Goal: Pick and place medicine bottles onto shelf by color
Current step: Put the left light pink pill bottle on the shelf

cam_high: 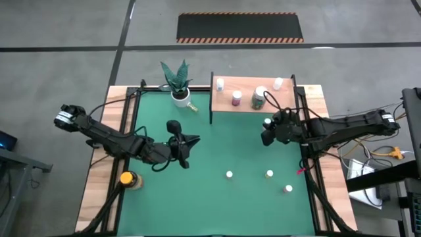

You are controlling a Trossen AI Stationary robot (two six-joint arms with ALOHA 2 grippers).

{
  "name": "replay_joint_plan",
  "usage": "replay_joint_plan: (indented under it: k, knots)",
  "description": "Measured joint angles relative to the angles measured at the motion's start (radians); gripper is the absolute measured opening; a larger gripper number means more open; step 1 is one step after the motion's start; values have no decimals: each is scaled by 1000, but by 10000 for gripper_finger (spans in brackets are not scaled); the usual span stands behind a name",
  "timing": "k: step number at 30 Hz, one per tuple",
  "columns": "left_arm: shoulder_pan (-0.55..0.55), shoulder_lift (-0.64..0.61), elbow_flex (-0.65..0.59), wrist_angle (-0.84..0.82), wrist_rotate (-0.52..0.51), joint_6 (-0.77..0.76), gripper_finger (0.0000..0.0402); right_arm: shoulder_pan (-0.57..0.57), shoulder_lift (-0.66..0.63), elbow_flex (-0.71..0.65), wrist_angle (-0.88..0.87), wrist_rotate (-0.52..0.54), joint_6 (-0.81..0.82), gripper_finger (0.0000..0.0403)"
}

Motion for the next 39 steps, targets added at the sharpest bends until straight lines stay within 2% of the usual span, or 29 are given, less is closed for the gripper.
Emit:
replay_joint_plan:
  k: [6,16,21,28,33,39]
  knots:
    - [7,0,0,-1,0,22,33,-2,0,-13,38,14,-4,91]
    - [9,-6,-1,0,0,53,33,-12,-1,98,31,188,-86,91]
    - [9,-13,-2,1,0,52,33,-43,-1,120,12,185,-122,91]
    - [9,-16,-2,-1,0,51,33,-120,-59,134,-201,186,-44,91]
    - [13,-16,-2,0,1,52,33,-186,-114,113,-209,188,-12,91]
    - [15,-18,-2,0,1,52,33,-235,-123,80,-197,188,16,91]
